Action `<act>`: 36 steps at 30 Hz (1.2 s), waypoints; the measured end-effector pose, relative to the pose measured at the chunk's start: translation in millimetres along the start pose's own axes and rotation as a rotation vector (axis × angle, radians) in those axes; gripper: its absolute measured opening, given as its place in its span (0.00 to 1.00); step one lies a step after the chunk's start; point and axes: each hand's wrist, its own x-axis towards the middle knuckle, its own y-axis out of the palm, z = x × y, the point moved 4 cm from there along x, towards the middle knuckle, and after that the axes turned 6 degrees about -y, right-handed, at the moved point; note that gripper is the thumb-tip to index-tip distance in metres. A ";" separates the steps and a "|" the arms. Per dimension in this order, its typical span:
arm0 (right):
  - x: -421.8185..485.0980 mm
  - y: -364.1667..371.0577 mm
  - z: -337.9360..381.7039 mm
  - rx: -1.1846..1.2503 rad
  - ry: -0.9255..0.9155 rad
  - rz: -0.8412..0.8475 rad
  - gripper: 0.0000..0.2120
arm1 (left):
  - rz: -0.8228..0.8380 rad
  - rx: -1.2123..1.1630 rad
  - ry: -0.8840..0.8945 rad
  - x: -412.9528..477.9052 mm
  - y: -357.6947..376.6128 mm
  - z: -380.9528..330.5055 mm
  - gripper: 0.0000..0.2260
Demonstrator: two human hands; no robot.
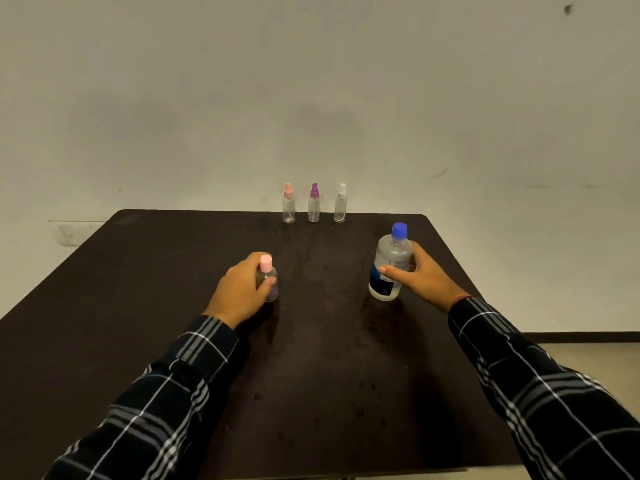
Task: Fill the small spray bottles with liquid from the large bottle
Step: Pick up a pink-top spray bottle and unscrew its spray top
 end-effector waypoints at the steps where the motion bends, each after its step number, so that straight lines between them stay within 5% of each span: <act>1: -4.4 0.5 -0.5 0.007 0.001 0.005 0.33 | 0.011 -0.001 0.007 -5.7 1.3 -0.2 0.19; 9: -15.1 4.2 2.2 0.022 0.003 0.030 0.32 | 0.026 -0.016 0.006 -20.8 3.2 -0.2 0.18; 13: -20.1 4.2 7.6 0.005 0.013 0.078 0.40 | 0.021 -0.041 -0.001 -21.2 3.4 0.7 0.19; 15: -27.5 1.4 16.6 0.019 -0.043 -0.113 0.39 | 0.012 -0.086 -0.016 -21.5 4.5 3.5 0.19; 19: -61.0 7.5 59.4 -0.046 -0.471 -0.754 0.14 | -0.036 -0.194 -0.080 -23.5 7.5 7.0 0.18; 22: -61.0 51.5 89.7 -0.098 -0.575 -0.553 0.05 | -0.053 -0.186 -0.105 -26.7 11.0 2.9 0.17; 27: -24.5 134.3 71.7 -0.041 -0.208 -0.072 0.16 | -0.090 -0.230 -0.098 -36.2 16.2 -0.2 0.17; 36: -3.0 179.7 71.7 -0.069 -0.154 -0.050 0.14 | -0.012 -0.251 -0.102 -39.5 17.4 -3.8 0.22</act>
